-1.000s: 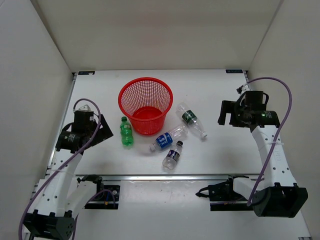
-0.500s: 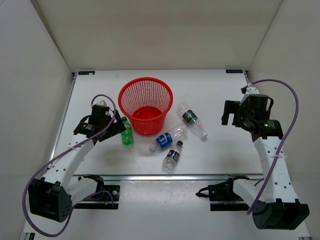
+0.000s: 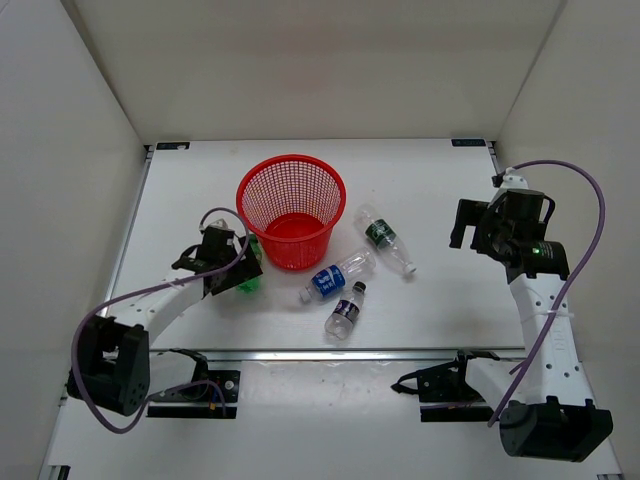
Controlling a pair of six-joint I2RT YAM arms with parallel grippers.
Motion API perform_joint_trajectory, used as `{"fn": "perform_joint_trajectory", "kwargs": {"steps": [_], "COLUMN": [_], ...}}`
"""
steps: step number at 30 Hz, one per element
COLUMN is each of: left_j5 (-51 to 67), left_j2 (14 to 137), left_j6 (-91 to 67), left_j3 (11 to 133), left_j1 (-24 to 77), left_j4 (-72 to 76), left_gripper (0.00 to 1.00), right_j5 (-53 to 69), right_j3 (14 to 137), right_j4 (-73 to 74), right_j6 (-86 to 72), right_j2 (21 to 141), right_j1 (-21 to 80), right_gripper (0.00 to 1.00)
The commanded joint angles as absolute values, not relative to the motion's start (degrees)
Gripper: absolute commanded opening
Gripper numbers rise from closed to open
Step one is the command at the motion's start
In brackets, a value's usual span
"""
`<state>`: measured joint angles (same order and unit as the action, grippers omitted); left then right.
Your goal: Put the plastic bottles in the bin
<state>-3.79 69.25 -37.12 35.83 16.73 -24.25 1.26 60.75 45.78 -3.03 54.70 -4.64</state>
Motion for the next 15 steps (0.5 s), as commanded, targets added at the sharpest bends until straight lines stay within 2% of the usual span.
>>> {"fn": "perform_joint_trajectory", "kwargs": {"steps": [1, 7, 12, 15], "left_j5": [-4.1, -5.6, -6.4, -8.3], "left_j2": [69.4, 70.4, 70.5, 71.5], "left_j6": [-37.5, -37.7, -36.7, -35.3], "left_j3": [34.0, 31.9, 31.0, 31.0], "left_j1": [17.8, 17.7, 17.0, 17.6], "left_j4": [-16.9, -15.0, -14.0, -14.3], "left_gripper": [0.99, 0.98, 0.81, 0.8], "right_j5": [1.7, 2.4, 3.0, 3.1], "right_j3": [60.5, 60.2, 59.9, 59.9], "right_j4": [43.5, 42.5, 42.7, 42.7], "right_j6": [-3.6, -4.3, -4.4, -4.2], "right_j2": [54.4, 53.4, 53.2, 53.2], "right_j1": [-5.2, -5.4, -6.1, -6.1], "right_gripper": [0.99, 0.99, 0.99, 0.99]}}
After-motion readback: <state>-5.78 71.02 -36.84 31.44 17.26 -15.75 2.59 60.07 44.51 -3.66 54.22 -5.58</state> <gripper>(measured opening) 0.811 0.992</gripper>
